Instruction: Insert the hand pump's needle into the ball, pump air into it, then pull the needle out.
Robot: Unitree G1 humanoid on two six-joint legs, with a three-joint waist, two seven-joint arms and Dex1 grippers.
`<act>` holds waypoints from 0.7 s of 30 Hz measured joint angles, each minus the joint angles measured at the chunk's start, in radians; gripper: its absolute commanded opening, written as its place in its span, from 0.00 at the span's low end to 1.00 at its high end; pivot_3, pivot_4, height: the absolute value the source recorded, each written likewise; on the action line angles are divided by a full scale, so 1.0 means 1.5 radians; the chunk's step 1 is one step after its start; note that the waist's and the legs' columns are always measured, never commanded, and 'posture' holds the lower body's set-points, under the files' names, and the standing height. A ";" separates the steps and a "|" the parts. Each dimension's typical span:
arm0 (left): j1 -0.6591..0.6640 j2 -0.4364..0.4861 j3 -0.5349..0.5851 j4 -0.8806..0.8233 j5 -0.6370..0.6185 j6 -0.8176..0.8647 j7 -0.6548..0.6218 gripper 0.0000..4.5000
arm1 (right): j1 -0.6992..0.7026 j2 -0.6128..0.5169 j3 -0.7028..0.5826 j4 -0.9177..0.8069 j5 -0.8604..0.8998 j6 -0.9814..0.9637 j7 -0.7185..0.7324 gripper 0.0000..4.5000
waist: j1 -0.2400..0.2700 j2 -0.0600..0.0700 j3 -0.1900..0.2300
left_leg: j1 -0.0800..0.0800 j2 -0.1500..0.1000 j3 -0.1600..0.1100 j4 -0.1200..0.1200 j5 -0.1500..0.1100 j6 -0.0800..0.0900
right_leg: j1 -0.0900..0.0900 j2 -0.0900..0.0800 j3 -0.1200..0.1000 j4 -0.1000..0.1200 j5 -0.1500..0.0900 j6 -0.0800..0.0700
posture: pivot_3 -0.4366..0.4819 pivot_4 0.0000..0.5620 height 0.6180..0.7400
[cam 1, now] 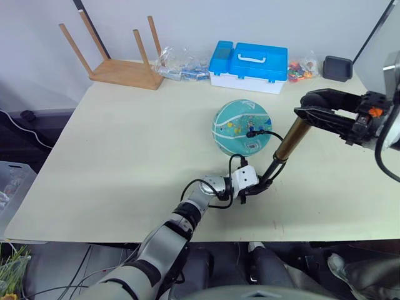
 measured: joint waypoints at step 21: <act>0.042 0.010 0.001 -0.006 0.001 0.002 0.035 0.24 | 0.174 0.224 0.266 0.146 -0.425 -0.301 0.187 0.46 | -0.010 -0.005 -0.020 | 0.021 0.003 0.002 -0.009 -0.001 0.000 | 0.015 0.004 0.003 -0.002 -0.004 0.001 | 0.48 0.27 1.00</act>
